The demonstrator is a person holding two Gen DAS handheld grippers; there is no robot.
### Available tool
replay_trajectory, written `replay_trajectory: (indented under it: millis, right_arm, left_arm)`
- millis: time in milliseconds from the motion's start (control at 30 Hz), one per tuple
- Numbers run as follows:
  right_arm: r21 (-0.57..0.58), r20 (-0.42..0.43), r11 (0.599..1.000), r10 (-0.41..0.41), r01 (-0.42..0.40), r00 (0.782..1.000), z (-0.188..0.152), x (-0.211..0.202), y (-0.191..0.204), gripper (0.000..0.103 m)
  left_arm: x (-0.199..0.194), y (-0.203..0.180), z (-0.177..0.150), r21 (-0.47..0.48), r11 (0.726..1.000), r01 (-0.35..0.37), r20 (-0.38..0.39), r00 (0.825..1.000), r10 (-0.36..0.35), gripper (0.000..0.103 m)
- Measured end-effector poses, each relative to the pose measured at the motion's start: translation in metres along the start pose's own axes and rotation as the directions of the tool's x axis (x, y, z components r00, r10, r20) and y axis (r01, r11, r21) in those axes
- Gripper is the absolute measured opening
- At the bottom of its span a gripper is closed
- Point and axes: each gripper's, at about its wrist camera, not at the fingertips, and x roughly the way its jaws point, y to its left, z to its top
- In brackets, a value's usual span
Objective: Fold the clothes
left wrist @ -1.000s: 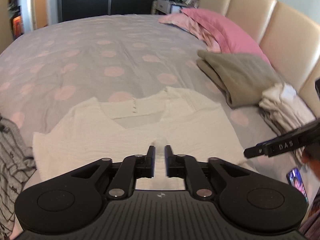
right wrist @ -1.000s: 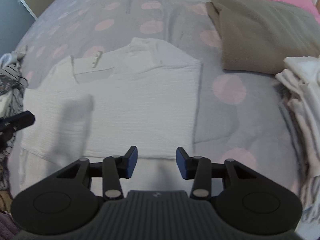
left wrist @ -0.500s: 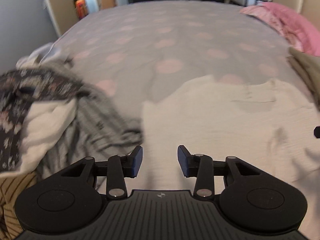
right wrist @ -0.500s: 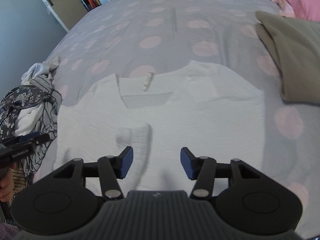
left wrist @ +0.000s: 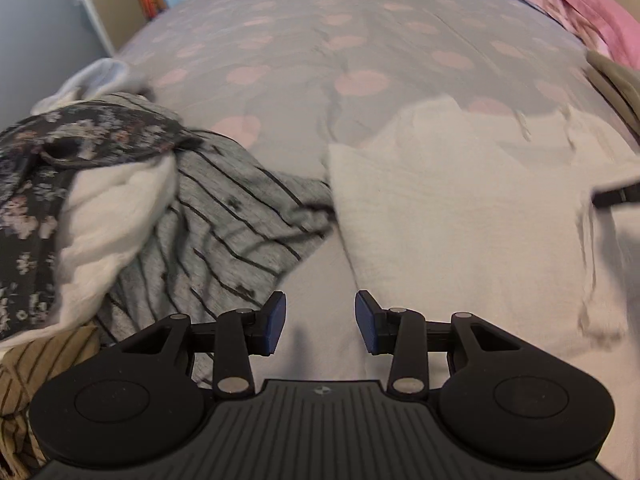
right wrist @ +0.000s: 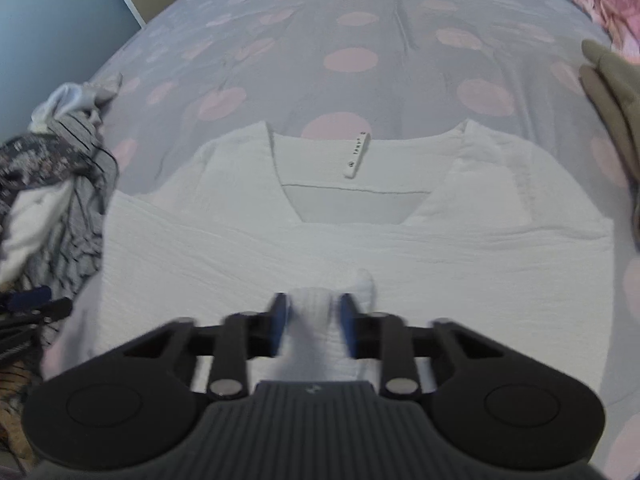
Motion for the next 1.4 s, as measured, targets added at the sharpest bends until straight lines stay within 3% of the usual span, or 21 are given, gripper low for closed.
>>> replay_trajectory:
  millis: [200,333,400,533,600,667,767,867,933,1100,1200,1400]
  right_arm:
    - [-0.015,0.058,1.000,0.013,-0.012,0.998,0.009,-0.023,-0.014,0.011]
    - [0.014,0.085,0.998,0.060,-0.061,0.995,0.019,-0.040,-0.025,0.011]
    - [0.024,0.081,0.999,0.046,-0.048,0.996,0.020,-0.044,-0.032,0.011]
    - [0.024,0.074,0.997,-0.074,0.073,0.994,0.017,-0.040,-0.054,0.012]
    - [0.049,0.061,0.985,-0.169,0.167,0.984,0.016,-0.036,-0.067,0.024]
    - [0.086,0.042,0.978,-0.195,0.190,0.980,0.016,-0.036,-0.078,0.024]
    - [0.129,0.019,0.987,-0.100,0.097,0.995,0.013,-0.039,-0.073,0.026]
    - [0.150,-0.024,0.988,0.036,-0.032,0.999,0.006,-0.036,-0.053,0.040]
    - [0.128,-0.050,0.990,0.069,-0.062,0.996,0.000,-0.031,-0.034,0.046]
    - [0.007,-0.093,0.999,-0.047,0.047,0.995,-0.013,-0.014,-0.005,0.045]
    - [-0.014,-0.148,0.989,-0.150,0.149,0.978,-0.021,-0.007,-0.013,0.045]
    - [-0.031,-0.167,0.978,-0.208,0.206,0.964,-0.037,-0.023,-0.039,0.045]
  left_arm:
    - [0.003,-0.016,-0.016,0.132,0.990,0.049,-0.038,0.998,-0.044,0.037]
    - [0.012,-0.027,-0.022,0.170,0.984,0.047,-0.075,0.997,-0.035,0.037]
    - [0.016,-0.029,-0.025,0.183,0.982,0.046,-0.091,0.995,-0.029,0.037]
    - [0.020,-0.031,-0.027,0.193,0.980,0.042,-0.101,0.995,-0.023,0.037]
    - [0.021,-0.032,-0.027,0.196,0.980,0.038,-0.101,0.995,-0.018,0.037]
    - [0.022,-0.033,-0.028,0.201,0.979,0.034,-0.100,0.995,-0.014,0.037]
    - [0.021,-0.034,-0.029,0.210,0.977,0.030,-0.096,0.995,-0.010,0.037]
    - [0.021,-0.034,-0.029,0.210,0.977,0.027,-0.097,0.995,-0.006,0.037]
    - [0.021,-0.033,-0.029,0.210,0.977,0.024,-0.100,0.995,-0.003,0.037]
    - [0.016,-0.032,-0.030,0.218,0.976,0.014,-0.103,0.995,0.009,0.037]
    - [0.012,-0.029,-0.033,0.217,0.976,0.010,-0.102,0.995,0.012,0.037]
    - [0.004,-0.021,-0.044,0.212,0.977,-0.006,-0.110,0.993,0.030,0.037]
